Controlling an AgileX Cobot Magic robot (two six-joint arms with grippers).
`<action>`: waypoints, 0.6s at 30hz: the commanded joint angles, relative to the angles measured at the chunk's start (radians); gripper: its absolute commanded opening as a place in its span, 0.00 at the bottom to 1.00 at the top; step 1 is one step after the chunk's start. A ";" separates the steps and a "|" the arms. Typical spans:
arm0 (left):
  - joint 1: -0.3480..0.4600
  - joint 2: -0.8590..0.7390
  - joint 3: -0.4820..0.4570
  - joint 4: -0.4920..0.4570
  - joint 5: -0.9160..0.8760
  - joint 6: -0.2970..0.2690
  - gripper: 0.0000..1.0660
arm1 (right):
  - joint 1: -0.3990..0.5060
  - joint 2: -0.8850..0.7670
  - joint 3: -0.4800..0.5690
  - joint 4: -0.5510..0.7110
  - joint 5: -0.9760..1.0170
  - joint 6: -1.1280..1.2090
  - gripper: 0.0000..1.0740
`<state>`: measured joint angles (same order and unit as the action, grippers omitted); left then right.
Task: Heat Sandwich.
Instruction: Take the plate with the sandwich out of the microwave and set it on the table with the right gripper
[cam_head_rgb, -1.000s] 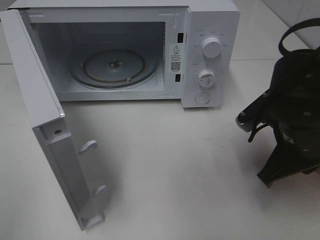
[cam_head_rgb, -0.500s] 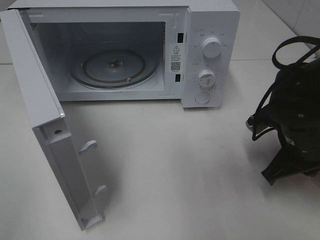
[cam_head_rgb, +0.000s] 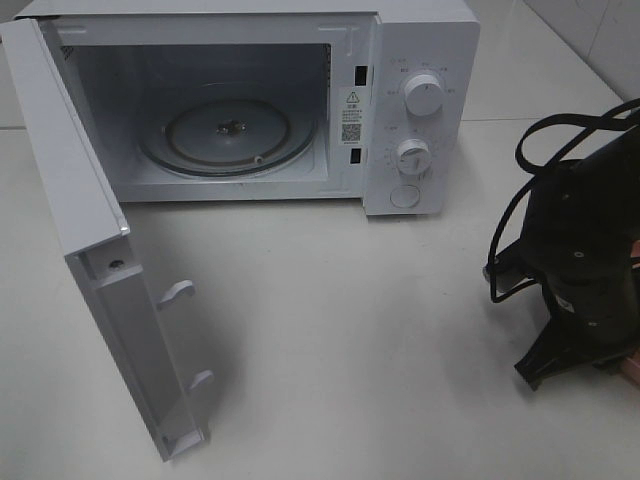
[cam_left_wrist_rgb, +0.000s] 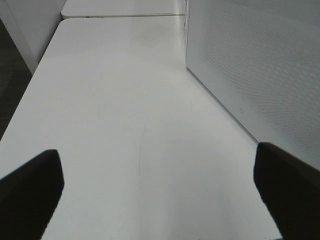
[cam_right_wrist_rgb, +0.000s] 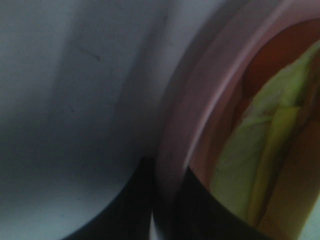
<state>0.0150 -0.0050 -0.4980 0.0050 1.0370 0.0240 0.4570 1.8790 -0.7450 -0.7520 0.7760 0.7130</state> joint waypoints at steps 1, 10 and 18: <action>0.000 -0.021 0.004 -0.005 -0.008 -0.001 0.92 | -0.005 -0.002 -0.006 -0.020 0.025 0.009 0.07; 0.000 -0.021 0.004 -0.005 -0.008 -0.001 0.92 | -0.005 -0.009 -0.006 -0.003 0.022 0.006 0.25; 0.000 -0.021 0.004 -0.005 -0.008 -0.001 0.92 | -0.002 -0.063 -0.007 0.029 0.026 -0.038 0.45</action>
<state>0.0150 -0.0050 -0.4980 0.0050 1.0370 0.0240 0.4570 1.8240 -0.7510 -0.7260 0.7860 0.6860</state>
